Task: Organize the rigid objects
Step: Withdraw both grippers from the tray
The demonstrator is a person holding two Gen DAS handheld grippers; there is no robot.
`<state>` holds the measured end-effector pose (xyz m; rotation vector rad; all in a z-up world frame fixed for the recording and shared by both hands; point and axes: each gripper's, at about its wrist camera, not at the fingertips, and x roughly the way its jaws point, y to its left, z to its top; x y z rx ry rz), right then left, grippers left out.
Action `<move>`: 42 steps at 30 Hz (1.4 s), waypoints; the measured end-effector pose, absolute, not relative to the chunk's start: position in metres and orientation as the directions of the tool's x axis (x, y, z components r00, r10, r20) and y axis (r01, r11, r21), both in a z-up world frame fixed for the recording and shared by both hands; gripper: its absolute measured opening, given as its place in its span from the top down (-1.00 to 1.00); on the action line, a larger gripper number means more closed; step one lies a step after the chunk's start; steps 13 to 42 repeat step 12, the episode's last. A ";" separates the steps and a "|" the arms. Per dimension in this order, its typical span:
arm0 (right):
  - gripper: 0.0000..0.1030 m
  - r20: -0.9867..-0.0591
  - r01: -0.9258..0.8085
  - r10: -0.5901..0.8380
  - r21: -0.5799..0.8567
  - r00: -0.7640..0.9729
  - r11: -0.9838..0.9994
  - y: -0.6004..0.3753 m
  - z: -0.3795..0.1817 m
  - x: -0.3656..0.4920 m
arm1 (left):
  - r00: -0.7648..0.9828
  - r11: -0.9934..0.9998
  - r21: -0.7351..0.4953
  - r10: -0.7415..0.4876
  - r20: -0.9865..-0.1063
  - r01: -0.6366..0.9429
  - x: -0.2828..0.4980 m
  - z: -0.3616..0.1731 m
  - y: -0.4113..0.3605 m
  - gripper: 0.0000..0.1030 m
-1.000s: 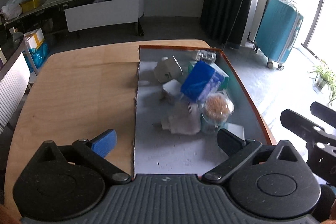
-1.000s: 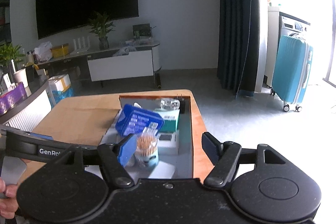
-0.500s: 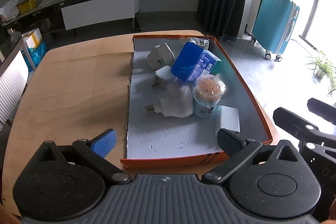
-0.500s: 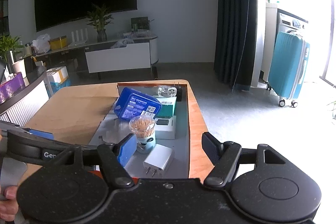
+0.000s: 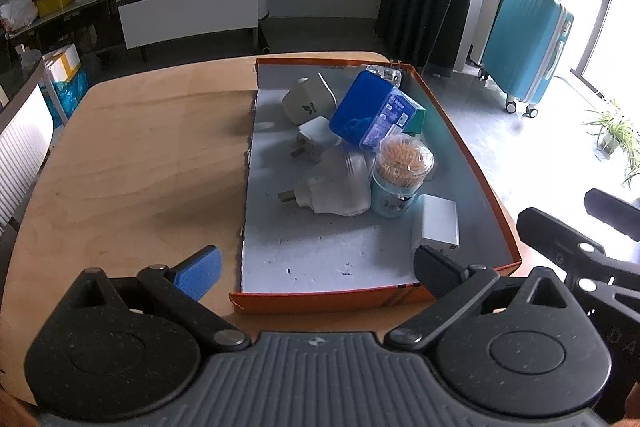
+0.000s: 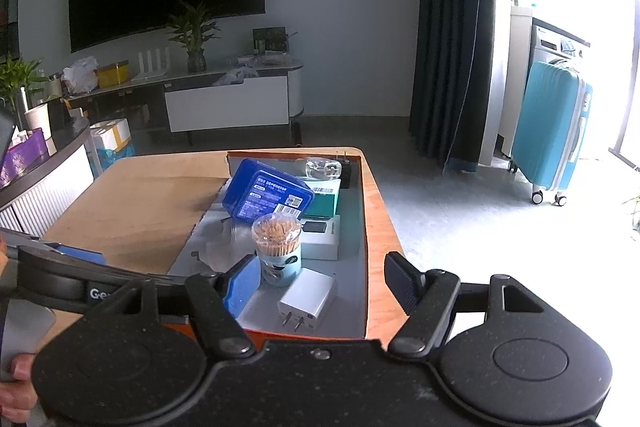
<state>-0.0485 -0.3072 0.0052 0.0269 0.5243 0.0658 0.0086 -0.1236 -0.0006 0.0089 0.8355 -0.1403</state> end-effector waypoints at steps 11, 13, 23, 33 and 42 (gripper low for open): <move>-0.58 -0.502 -0.043 0.056 0.037 0.863 0.998 -0.308 0.004 -0.049 | 0.686 0.990 -0.056 -0.131 -0.715 0.131 0.003 0.002 -0.122 -1.00; -0.58 -0.502 -0.043 0.056 0.037 0.863 0.998 -0.308 0.005 -0.050 | 0.685 0.991 -0.053 -0.126 -0.717 0.126 0.004 0.002 -0.122 -1.00; -0.58 -0.502 -0.043 0.056 0.037 0.863 0.998 -0.308 0.005 -0.050 | 0.685 0.991 -0.053 -0.126 -0.717 0.126 0.004 0.002 -0.122 -1.00; -0.58 -0.502 -0.043 0.056 0.037 0.863 0.998 -0.308 0.005 -0.050 | 0.685 0.991 -0.053 -0.126 -0.717 0.126 0.004 0.002 -0.122 -1.00; -0.58 -0.502 -0.043 0.056 0.037 0.863 0.998 -0.308 0.005 -0.050 | 0.685 0.991 -0.053 -0.126 -0.717 0.126 0.004 0.002 -0.122 -1.00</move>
